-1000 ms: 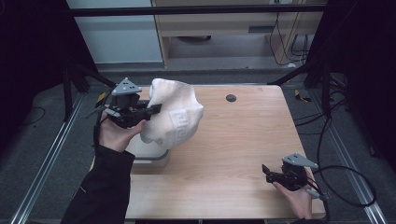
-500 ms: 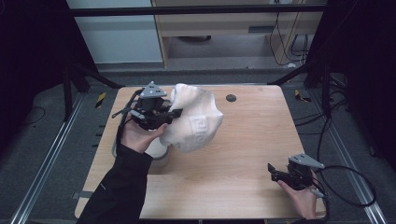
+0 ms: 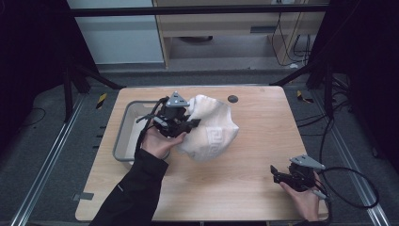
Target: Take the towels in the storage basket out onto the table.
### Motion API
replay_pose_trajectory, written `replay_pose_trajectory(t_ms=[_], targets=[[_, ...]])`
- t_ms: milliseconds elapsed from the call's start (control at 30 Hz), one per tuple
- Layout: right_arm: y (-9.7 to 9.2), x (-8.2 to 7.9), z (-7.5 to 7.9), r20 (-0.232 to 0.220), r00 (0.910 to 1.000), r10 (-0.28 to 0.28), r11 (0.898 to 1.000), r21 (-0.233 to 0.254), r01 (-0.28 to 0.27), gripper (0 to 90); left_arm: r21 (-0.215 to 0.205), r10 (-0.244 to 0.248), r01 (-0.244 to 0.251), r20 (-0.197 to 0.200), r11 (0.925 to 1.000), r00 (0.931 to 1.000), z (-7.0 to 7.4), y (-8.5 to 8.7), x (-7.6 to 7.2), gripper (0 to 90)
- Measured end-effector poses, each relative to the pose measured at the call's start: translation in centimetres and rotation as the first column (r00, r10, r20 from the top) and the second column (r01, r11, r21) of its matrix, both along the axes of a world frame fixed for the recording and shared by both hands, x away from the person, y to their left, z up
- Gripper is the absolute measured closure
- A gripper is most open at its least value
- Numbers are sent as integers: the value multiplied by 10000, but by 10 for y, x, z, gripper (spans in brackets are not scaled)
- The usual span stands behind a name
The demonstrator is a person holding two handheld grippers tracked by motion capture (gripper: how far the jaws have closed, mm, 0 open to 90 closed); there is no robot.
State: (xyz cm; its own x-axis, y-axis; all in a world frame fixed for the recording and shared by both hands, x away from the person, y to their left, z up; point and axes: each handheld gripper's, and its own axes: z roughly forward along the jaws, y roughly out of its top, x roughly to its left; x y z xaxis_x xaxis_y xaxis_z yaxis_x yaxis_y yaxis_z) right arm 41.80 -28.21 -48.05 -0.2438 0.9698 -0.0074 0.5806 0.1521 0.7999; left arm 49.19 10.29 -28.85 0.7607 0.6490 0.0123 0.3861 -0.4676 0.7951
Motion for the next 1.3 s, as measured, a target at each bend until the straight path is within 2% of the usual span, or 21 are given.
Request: replay_pose_trajectory(t_ms=[400, 600, 633, 733, 1000, 1300], targets=[[-1, 0, 0, -24, 10000, -69, 10000, -4, 69, 150, 114, -551, 555, -278, 9984, 9981, -26, -30, 1, 774], [-1, 0, 0, -29, 10000, -71, 10000, -25, 71, 150, 196, -832, 844, -522, 9962, 9952, -47, -43, -1, 773], [-1, 0, 0, -29, 10000, -75, 10000, -22, 75, 150, 196, -832, 844, -522, 9962, 9952, -47, -43, -1, 773], [-1, 0, 0, -36, 10000, -78, 10000, -35, 78, 150, 232, -938, 956, -689, 9952, 9932, -60, -47, -2, 771], [0, 1, 0, -63, 9999, -79, 10000, -5, 79, 150, 611, -910, 972, -971, 9934, 9911, -85, -53, -2, 759], [0, 1, 0, -90, 9999, -83, 10000, -9, 83, 149, 906, -709, 830, -1295, 9924, 9890, -107, -55, 0, 711]])
